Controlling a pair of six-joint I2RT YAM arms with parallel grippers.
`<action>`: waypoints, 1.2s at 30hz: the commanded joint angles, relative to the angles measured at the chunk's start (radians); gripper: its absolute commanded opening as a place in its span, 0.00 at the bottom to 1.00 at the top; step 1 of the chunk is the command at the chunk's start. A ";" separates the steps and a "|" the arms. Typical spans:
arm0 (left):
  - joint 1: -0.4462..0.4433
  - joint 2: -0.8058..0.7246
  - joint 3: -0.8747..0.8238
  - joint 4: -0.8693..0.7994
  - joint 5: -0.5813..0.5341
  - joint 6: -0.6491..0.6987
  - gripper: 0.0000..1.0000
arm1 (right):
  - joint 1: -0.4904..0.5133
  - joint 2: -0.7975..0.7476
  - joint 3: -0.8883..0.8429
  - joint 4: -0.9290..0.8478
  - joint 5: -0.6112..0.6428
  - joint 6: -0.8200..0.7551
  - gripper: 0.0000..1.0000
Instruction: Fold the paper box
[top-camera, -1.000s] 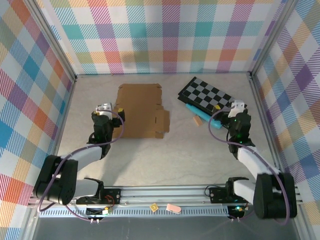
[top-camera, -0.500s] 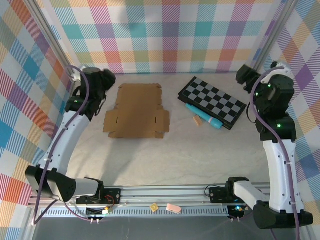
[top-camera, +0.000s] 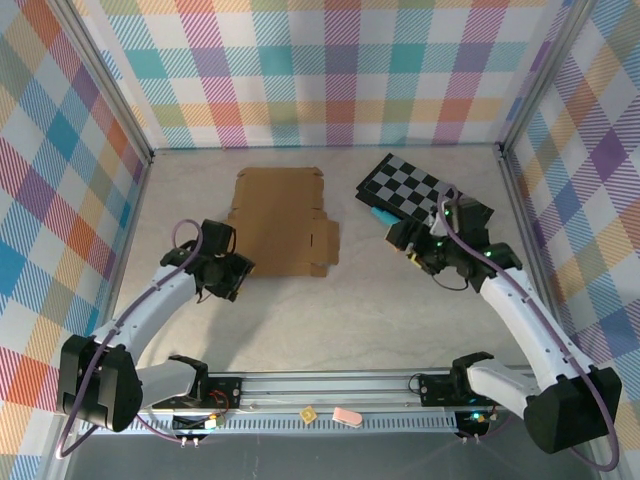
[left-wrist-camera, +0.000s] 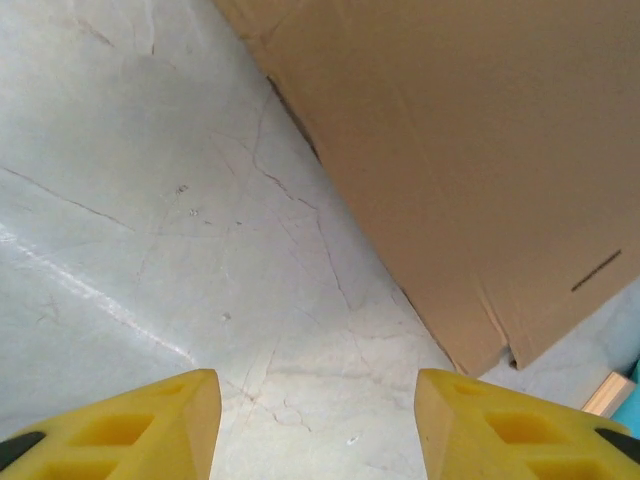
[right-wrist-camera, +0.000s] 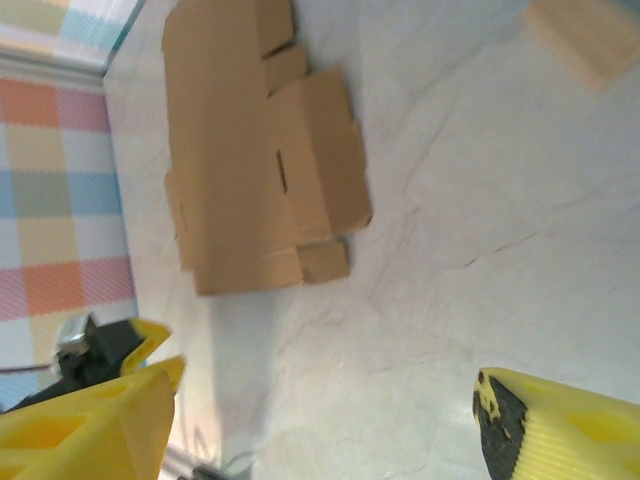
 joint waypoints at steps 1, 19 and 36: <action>0.008 0.006 -0.096 0.266 0.045 -0.169 0.52 | 0.029 -0.020 -0.034 0.233 -0.104 0.103 0.78; 0.016 0.163 -0.273 0.745 0.011 -0.331 0.46 | 0.042 0.039 -0.124 0.406 -0.144 0.225 0.78; 0.019 0.296 -0.351 1.135 -0.036 -0.331 0.42 | 0.042 0.066 -0.107 0.410 -0.169 0.213 0.79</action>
